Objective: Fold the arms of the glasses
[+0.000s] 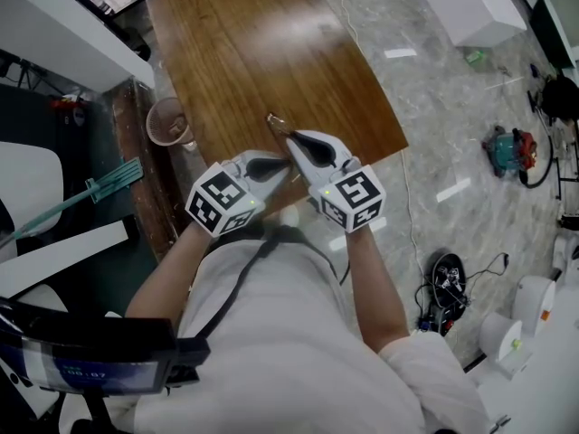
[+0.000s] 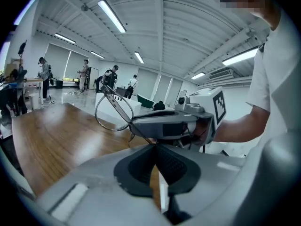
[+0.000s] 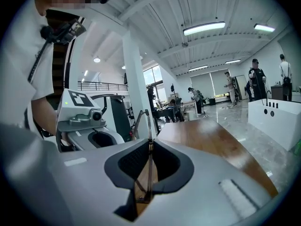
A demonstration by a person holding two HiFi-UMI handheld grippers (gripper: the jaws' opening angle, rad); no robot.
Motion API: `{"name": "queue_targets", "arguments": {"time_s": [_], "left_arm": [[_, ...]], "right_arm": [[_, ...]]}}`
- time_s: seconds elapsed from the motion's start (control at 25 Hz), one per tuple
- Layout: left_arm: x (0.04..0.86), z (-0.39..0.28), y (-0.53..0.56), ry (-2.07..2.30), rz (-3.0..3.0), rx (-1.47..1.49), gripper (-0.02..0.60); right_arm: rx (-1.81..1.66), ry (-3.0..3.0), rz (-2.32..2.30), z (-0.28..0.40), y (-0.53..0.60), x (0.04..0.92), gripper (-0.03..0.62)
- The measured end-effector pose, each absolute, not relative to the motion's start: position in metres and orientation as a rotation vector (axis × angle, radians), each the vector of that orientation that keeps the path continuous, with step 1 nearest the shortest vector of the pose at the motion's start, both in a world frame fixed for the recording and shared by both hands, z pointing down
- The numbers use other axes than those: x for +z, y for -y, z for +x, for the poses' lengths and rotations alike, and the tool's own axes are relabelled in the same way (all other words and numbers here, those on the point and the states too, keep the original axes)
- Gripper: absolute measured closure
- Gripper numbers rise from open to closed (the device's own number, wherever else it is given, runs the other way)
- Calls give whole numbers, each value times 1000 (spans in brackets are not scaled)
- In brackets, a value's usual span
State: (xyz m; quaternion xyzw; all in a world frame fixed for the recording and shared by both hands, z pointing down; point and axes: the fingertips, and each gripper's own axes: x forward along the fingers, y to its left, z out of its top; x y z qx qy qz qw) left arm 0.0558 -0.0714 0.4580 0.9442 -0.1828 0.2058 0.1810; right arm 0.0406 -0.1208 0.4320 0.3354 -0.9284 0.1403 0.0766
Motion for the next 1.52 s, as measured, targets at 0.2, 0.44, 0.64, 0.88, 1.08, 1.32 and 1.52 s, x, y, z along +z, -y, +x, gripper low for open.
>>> {"name": "queue_targets", "arguments": {"time_s": [0.2, 0.44, 0.64, 0.88, 1.08, 1.32, 1.52], "left_arm": [[459, 57, 69, 495, 2669, 593, 577], [457, 55, 69, 494, 2659, 592, 577], [452, 41, 74, 550, 2687, 626, 567], [433, -8, 94, 744, 2637, 488, 538], [455, -41, 87, 827, 2480, 408, 494], [442, -2, 68, 623, 2349, 54, 439], [420, 6, 75, 569, 2250, -188, 436]], "right_arm": [[486, 2826, 1006, 37, 118, 429, 560], [518, 2853, 983, 36, 118, 426, 560], [515, 2856, 1066, 49, 129, 422, 560], [542, 2825, 1260, 91, 149, 420, 560], [574, 2787, 1515, 136, 166, 412, 560], [718, 2876, 1539, 132, 166, 405, 562], [780, 2910, 1516, 118, 161, 409, 562]]}}
